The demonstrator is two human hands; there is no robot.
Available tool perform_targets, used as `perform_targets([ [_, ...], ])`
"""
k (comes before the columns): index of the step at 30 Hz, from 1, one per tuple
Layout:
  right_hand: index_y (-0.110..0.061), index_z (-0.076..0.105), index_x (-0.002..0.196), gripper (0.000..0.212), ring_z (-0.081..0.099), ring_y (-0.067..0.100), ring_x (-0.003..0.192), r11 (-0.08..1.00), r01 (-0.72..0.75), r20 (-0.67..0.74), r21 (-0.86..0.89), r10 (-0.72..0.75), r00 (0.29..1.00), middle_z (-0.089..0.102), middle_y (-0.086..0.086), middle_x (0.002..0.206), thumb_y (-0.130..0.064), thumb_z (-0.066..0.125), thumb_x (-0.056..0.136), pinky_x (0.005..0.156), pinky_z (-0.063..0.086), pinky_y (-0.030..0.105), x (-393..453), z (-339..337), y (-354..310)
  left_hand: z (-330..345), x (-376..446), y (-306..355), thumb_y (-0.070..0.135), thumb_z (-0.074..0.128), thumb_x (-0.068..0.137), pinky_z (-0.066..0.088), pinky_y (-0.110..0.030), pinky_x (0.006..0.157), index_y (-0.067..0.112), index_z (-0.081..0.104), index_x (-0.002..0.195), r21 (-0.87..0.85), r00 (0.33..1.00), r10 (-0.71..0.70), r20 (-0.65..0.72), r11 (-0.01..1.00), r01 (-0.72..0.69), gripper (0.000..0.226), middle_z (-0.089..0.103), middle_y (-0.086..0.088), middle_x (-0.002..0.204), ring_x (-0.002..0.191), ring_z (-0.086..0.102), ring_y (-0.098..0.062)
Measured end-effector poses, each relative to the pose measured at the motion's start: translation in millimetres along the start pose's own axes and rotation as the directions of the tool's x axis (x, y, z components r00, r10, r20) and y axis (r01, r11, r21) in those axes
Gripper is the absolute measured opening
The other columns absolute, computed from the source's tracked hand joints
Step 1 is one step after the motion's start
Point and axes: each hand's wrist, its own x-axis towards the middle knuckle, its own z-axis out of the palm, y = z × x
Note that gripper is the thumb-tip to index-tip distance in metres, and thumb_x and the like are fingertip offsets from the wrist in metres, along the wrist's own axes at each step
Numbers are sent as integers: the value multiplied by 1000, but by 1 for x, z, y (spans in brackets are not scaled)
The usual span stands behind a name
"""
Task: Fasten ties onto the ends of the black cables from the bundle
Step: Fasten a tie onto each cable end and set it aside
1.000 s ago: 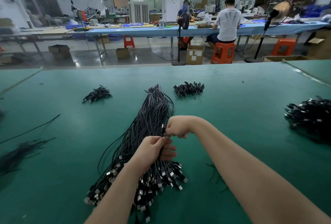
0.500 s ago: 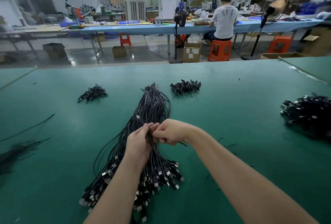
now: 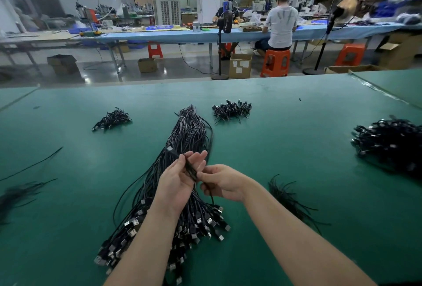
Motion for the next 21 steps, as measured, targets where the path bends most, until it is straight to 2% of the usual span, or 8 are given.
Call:
perform_targets([
  [5, -8, 61, 96, 6, 56, 11, 66, 970, -64, 52, 237, 53, 997, 59, 2, 77, -1, 62, 96, 65, 53, 25, -3, -10, 13, -6, -6, -9, 19, 53, 94, 54, -43, 100, -3, 60, 106, 61, 993, -83, 82, 995, 78, 26, 71, -26, 107, 122, 62, -39],
  [9, -7, 63, 94, 12, 58, 12, 63, 975, -61, 27, 212, 57, 998, 62, 3, 75, 5, 60, 94, 59, 52, 25, -5, -16, 24, -11, -11, -14, 18, 53, 94, 59, -43, 89, -3, 61, 103, 125, 986, -146, 82, 983, 135, 24, 72, -25, 98, 117, 65, -43],
  [11, -7, 62, 94, 12, 57, 13, 64, 985, -59, 9, 163, 58, 998, 61, 4, 77, 5, 60, 95, 60, 51, 25, -5, -15, 26, -10, -11, -16, 16, 50, 98, 60, -43, 88, -5, 59, 105, 168, 986, -154, 65, 976, 141, 24, 72, -27, 98, 116, 65, -44],
  [16, -6, 66, 97, 14, 56, 15, 68, 992, -37, 43, 120, 32, 999, 62, 5, 81, 6, 60, 94, 67, 49, 28, -7, -16, 29, -15, -15, -11, 10, 47, 101, 55, -46, 99, -11, 59, 107, 224, 972, -211, 99, 957, 185, 25, 68, -31, 105, 122, 60, -47],
  [19, -12, 70, 96, 22, 56, 13, 71, 990, -19, 85, 143, 6, 996, 65, 1, 80, 7, 60, 93, 72, 46, 29, -9, -15, 35, -22, -15, -8, 7, 44, 104, 42, -53, 112, -10, 59, 103, 253, 956, -271, 114, 938, 236, 23, 63, -25, 97, 127, 52, -53],
  [21, -13, 72, 94, 22, 58, 13, 71, 989, -17, 91, 148, 4, 996, 66, 2, 82, 6, 60, 93, 71, 48, 29, -11, -15, 37, -24, -16, -8, 8, 43, 104, 39, -54, 113, -7, 59, 101, 240, 949, -286, 134, 938, 249, 23, 61, -26, 96, 127, 54, -51],
])
